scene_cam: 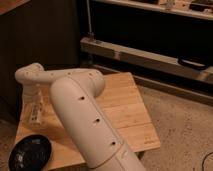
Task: Place the bottle in the ceramic bowl
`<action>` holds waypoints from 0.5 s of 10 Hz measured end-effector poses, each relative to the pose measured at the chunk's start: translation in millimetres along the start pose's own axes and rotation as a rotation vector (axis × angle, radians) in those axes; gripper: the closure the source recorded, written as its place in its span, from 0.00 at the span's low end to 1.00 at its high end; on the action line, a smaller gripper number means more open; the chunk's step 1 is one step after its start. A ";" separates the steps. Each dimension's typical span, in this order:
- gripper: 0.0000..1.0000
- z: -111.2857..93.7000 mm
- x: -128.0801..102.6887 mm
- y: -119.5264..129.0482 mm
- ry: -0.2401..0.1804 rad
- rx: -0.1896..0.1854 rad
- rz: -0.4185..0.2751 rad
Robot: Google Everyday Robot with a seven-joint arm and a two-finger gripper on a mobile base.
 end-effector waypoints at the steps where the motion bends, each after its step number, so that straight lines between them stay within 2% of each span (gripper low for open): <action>1: 0.35 1.8 0.7 -0.6 0.003 0.003 0.001; 5: 0.35 11.9 4.7 -5.9 0.017 0.019 0.020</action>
